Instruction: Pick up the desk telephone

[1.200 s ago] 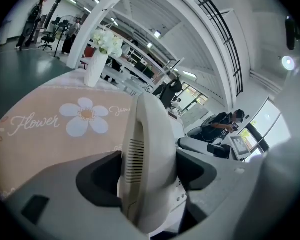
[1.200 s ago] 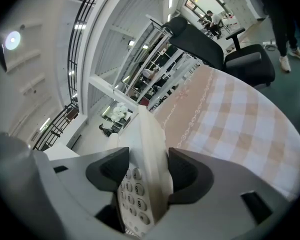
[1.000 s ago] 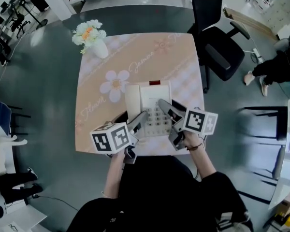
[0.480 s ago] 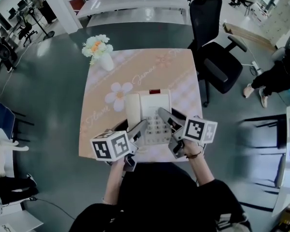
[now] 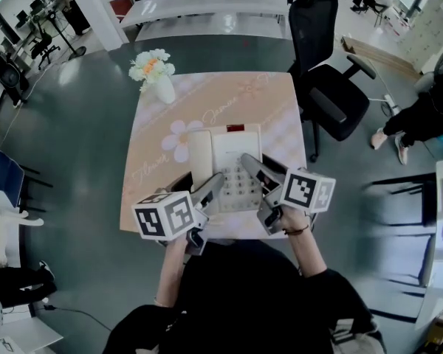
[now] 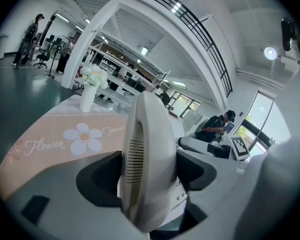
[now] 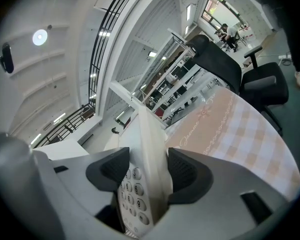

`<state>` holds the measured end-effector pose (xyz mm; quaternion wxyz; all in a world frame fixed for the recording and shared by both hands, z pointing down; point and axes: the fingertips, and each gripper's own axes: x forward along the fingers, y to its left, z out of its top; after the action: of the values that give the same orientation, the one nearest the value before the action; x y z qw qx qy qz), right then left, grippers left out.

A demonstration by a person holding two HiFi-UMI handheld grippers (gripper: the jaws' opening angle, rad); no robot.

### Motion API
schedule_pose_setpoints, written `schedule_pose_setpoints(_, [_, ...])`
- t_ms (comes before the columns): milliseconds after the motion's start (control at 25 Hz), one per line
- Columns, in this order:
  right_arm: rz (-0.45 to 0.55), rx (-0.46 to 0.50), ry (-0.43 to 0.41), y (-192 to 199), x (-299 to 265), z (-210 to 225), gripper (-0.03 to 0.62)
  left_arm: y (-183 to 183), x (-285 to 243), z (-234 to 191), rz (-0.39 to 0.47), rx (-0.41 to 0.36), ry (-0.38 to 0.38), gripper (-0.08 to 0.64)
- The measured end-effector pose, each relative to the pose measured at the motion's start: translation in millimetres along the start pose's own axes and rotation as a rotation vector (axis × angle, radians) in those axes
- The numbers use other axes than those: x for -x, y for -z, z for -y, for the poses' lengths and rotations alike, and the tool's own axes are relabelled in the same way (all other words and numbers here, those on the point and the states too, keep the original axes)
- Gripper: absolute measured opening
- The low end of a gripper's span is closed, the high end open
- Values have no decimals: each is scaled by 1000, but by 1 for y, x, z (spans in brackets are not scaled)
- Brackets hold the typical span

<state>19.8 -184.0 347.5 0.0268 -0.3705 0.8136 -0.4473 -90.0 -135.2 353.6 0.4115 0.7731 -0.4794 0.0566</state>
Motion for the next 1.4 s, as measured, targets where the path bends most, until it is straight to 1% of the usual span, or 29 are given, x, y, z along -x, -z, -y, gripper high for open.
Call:
schedule_pose_setpoints(240, [8,28,-25,-9,3,-16,230,-10,11,8,32,-7,-6,324])
schedule_pose_setpoints(480, [21,36,-38,-9,5,-19,230,-10,14,10,53,-14,-9,324])
schedule_pose_setpoints(840, [17,30,-41,-8,5,-15,230,-9,11,11,48,-19,-16,324])
schedule_pose_setpoints(1080, [20,28,-40,-15,4,-19,230,-15,12,12,43,-22,-17,324])
schedule_pose_setpoints(1400, [23,23,-38,-11,4,-16,230,-12,10,10,42,-28,-15,324])
